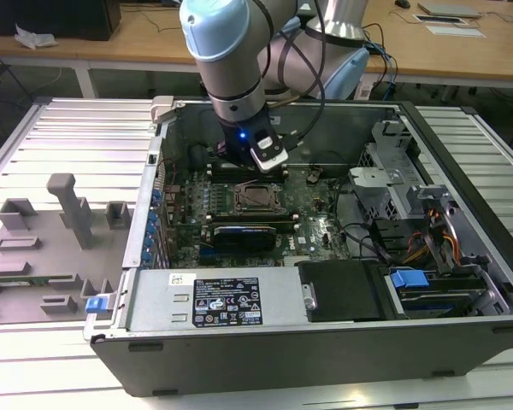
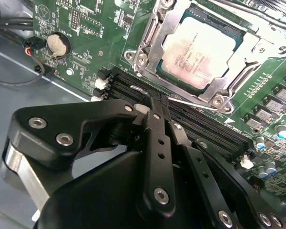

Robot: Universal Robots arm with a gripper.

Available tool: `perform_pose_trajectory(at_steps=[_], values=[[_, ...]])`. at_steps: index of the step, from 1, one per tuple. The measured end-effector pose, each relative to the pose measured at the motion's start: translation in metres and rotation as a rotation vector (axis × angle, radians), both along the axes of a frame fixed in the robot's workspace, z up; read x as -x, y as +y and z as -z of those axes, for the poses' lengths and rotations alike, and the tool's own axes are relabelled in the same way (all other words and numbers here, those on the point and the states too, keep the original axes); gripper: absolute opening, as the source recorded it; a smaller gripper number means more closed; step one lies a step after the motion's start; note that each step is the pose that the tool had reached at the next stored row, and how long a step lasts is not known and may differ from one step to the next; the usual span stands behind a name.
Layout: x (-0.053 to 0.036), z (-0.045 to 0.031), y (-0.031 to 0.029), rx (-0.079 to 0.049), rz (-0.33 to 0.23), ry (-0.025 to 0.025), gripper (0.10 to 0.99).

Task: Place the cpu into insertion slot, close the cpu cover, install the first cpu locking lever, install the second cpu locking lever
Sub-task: 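Install the first cpu locking lever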

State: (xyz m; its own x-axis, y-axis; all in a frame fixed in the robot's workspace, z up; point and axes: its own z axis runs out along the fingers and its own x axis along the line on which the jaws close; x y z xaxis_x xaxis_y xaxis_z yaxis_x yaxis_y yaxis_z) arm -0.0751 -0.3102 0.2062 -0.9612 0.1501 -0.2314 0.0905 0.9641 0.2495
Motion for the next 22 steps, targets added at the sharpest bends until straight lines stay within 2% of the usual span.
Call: perform_pose_trajectory(at_steps=[13, 22], values=[[0.0, 0.0061, 0.0035, 0.003, 0.068, 0.0, 0.106], [0.0, 0.0111, 0.0038, 0.008, 0.116, 0.0, 0.106]])
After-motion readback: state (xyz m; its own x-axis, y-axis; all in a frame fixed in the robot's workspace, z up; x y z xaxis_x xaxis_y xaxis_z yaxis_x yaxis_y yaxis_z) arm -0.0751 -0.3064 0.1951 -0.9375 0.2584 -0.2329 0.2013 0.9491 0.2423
